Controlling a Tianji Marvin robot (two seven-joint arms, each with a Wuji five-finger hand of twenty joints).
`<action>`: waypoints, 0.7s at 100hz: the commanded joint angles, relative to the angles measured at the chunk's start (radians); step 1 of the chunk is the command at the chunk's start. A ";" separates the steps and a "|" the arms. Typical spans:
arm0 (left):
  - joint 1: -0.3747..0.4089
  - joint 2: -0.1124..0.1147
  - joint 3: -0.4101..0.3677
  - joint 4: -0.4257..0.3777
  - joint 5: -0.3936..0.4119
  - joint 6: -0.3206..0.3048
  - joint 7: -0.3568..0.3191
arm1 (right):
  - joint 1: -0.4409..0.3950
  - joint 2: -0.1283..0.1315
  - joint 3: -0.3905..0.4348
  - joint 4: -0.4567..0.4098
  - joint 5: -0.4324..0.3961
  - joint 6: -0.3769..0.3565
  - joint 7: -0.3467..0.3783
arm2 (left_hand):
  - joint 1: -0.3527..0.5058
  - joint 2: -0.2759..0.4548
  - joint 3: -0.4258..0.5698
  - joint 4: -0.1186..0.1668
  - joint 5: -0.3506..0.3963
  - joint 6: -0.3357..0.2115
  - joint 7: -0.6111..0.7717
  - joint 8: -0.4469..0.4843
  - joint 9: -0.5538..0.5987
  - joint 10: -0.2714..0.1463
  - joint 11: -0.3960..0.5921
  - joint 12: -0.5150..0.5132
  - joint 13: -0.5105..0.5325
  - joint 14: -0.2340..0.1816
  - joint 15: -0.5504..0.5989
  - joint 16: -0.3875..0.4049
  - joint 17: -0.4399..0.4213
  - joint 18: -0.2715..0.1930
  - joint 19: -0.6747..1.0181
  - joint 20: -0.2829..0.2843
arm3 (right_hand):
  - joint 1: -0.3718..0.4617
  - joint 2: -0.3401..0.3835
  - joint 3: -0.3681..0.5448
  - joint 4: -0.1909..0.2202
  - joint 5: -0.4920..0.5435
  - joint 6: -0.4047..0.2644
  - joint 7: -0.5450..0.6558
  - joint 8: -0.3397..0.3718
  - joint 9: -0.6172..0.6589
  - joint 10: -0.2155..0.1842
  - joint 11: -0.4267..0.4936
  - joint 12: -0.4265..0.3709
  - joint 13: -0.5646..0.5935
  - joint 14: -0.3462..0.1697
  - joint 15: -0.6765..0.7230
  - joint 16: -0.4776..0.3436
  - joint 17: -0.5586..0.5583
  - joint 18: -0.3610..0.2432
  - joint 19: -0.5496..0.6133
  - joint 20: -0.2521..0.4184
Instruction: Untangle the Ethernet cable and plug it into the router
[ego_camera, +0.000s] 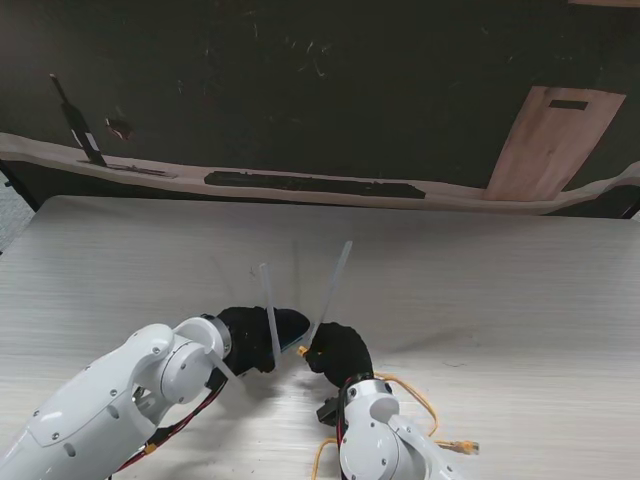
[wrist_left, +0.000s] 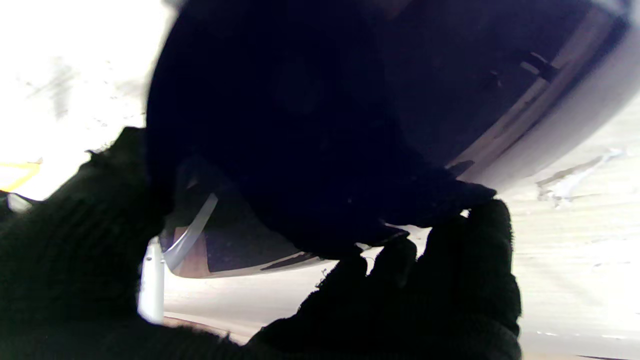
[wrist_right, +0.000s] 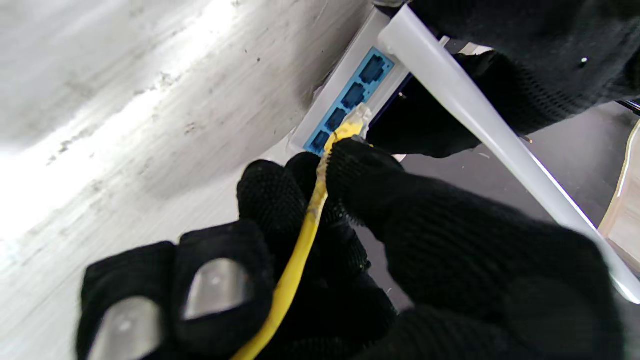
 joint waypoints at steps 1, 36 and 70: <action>0.046 -0.002 0.033 0.039 -0.018 0.015 -0.035 | -0.009 -0.007 -0.006 -0.008 0.002 0.004 0.013 | 0.595 0.130 0.305 -0.035 0.143 -0.332 0.370 0.089 0.176 -0.291 0.457 0.100 0.190 -0.236 0.466 0.130 0.114 -0.163 0.369 0.048 | 0.037 0.047 0.023 0.026 0.012 0.027 0.086 0.050 0.077 0.202 0.161 0.023 0.004 -0.151 0.105 0.029 0.028 -0.196 0.221 0.008; 0.055 -0.009 0.047 0.033 -0.048 0.085 -0.003 | -0.010 -0.021 0.000 0.006 -0.010 0.020 -0.040 | 0.596 0.151 0.290 -0.038 0.145 -0.325 0.368 0.089 0.177 -0.282 0.460 0.101 0.185 -0.223 0.470 0.137 0.106 -0.152 0.381 0.054 | 0.052 0.043 0.023 0.030 0.022 0.051 0.077 0.045 0.086 0.219 0.140 0.011 0.003 -0.121 0.087 0.025 0.022 -0.170 0.221 -0.001; 0.054 -0.007 0.048 0.025 -0.081 0.127 -0.016 | 0.000 -0.033 0.006 0.023 -0.002 0.040 -0.069 | 0.600 0.170 0.268 -0.032 0.146 -0.321 0.360 0.085 0.170 -0.275 0.455 0.099 0.172 -0.215 0.470 0.138 0.091 -0.149 0.380 0.066 | 0.061 0.035 0.024 0.033 0.039 0.074 0.066 0.031 0.103 0.233 0.128 0.002 0.002 -0.102 0.087 0.030 0.020 -0.147 0.221 0.000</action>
